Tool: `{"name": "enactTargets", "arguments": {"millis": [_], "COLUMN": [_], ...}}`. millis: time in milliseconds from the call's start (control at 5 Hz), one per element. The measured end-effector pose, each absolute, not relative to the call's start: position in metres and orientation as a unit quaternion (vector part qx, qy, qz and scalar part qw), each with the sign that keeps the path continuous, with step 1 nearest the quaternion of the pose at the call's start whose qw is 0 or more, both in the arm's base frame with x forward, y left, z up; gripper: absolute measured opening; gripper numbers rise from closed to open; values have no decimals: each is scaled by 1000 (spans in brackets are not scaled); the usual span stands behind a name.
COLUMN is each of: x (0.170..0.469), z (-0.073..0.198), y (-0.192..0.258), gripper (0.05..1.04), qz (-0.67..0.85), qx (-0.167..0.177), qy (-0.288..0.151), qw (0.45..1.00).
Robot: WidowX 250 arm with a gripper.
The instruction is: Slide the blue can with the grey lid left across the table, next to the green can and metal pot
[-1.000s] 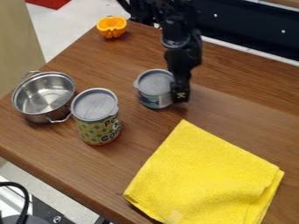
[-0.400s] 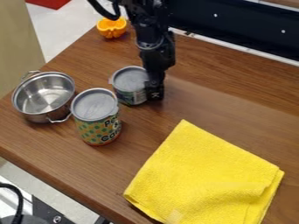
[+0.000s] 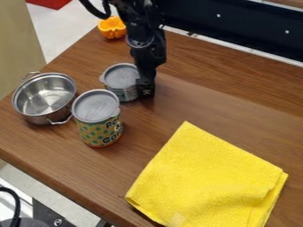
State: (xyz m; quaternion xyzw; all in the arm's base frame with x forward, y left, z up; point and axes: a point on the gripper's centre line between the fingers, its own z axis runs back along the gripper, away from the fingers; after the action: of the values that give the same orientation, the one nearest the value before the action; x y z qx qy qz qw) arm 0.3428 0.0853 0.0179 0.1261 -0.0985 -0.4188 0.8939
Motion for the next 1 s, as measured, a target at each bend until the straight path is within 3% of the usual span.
{"name": "enactTargets", "arguments": {"millis": [400, 600, 800, 1000], "x": [340, 339, 345, 347], "z": [19, 16, 35, 48], "y": [101, 87, 66, 40], "gripper": [998, 998, 998, 998], "qz": [-401, -393, -343, -330], "qx": [132, 89, 44, 29], "qy": [-97, -116, -164, -196], "qw": [901, 908, 924, 923]}}
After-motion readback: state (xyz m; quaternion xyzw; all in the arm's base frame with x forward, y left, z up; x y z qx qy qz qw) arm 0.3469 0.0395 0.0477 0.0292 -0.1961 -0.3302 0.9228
